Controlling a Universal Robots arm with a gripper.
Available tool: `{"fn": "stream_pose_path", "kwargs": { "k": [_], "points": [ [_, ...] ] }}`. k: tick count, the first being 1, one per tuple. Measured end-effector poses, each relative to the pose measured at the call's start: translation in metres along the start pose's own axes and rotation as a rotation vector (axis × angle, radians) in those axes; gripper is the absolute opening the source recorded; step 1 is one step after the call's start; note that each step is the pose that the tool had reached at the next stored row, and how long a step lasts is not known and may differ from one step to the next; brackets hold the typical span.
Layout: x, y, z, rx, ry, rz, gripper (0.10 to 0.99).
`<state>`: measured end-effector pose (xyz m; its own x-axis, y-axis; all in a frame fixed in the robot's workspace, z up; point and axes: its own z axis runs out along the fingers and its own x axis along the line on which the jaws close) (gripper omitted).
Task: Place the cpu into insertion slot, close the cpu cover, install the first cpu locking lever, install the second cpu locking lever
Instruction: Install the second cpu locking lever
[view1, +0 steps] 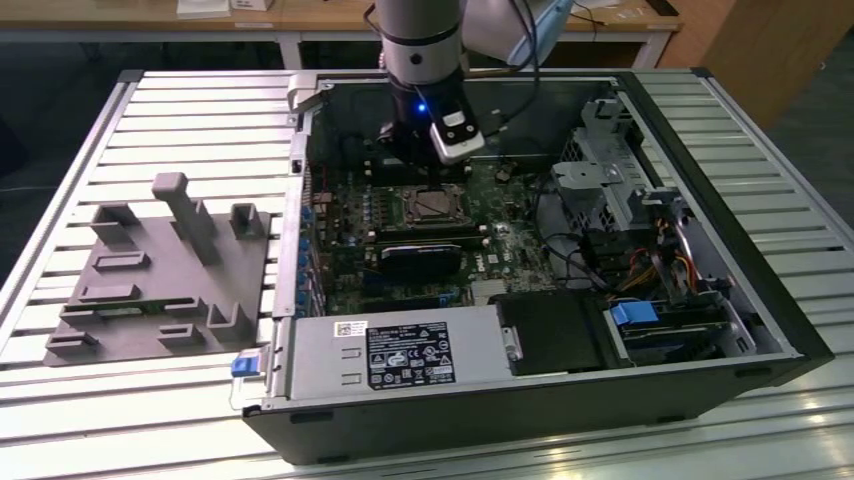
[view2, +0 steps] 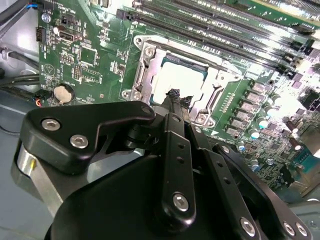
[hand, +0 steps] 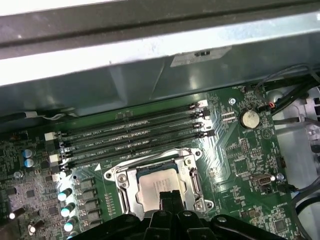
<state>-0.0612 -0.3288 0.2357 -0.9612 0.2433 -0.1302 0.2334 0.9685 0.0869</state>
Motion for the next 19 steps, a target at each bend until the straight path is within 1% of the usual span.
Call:
{"fn": "stream_pose_path", "kwargs": {
  "k": [8, 19],
  "points": [
    [-0.0024, -0.0093, -0.0005, 0.0, 0.0, 0.0, 0.106],
    [-0.0072, -0.0282, -0.0015, 0.0, 0.0, 0.0, 0.106]
  ]
}}
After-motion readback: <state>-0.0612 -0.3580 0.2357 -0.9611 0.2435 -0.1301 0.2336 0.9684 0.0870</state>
